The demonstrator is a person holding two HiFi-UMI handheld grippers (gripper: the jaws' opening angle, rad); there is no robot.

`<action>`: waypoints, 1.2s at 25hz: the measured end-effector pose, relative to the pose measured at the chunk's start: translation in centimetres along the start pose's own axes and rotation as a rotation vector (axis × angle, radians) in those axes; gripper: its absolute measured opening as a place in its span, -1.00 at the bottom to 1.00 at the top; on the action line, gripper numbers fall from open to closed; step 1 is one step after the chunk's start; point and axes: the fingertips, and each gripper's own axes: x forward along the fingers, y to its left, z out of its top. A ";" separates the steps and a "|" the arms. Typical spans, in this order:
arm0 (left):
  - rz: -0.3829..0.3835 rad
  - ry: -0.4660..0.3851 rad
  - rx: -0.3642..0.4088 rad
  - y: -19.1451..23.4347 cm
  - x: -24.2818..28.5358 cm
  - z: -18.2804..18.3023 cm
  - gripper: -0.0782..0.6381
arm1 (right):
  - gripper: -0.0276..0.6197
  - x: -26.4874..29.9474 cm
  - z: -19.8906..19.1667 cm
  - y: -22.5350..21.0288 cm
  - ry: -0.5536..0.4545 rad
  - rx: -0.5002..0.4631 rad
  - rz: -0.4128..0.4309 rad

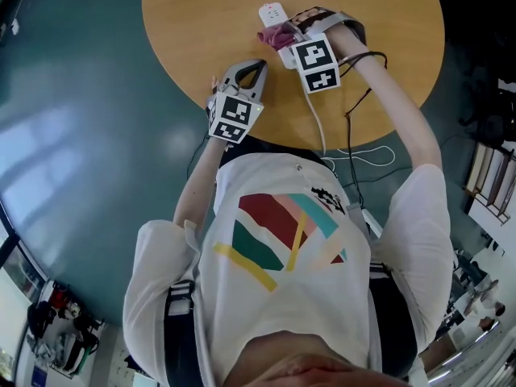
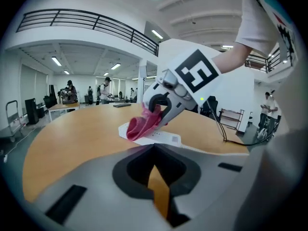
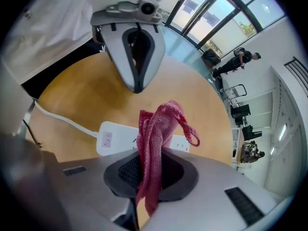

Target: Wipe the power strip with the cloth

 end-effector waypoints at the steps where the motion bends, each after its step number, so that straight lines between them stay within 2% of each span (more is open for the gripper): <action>1: 0.011 0.003 0.004 0.3 -0.1 -0.2 -0.66 | -0.79 -0.2 0.0 0.8 -0.001 0.003 -0.001; 9: 0.100 -0.013 -0.014 1.4 -1.8 -1.2 -0.66 | -0.79 -2.4 1.6 7.7 -0.021 0.075 0.004; 17: 0.084 -0.025 -0.012 -1.8 -0.9 -1.5 -0.66 | -0.79 -2.7 1.7 11.7 -0.032 0.104 -0.004; 19: 0.081 -0.034 -0.017 -2.0 -0.4 -1.3 -0.66 | -0.80 -2.8 1.4 11.7 -0.051 0.147 -0.017; 21: 0.080 -0.044 -0.057 -1.6 -0.2 -0.9 -0.66 | -0.79 -3.4 1.2 10.8 -0.109 0.275 -0.026; 24: 0.087 -0.060 -0.120 -0.5 0.2 0.2 -0.66 | -0.79 -4.8 -0.1 8.2 -0.271 0.620 -0.020; 26: 0.092 -0.059 -0.109 0.2 1.1 1.1 -0.66 | -0.80 -5.1 -2.0 6.1 -0.369 0.838 -0.024; 28: 0.086 -0.048 -0.084 0.4 2.7 1.7 -0.66 | -0.80 -4.6 -4.5 4.5 -0.404 0.980 -0.017; 30: 0.077 -0.041 -0.075 0.7 4.3 2.2 -0.66 | -0.79 -3.4 -6.7 3.5 -0.385 1.086 0.048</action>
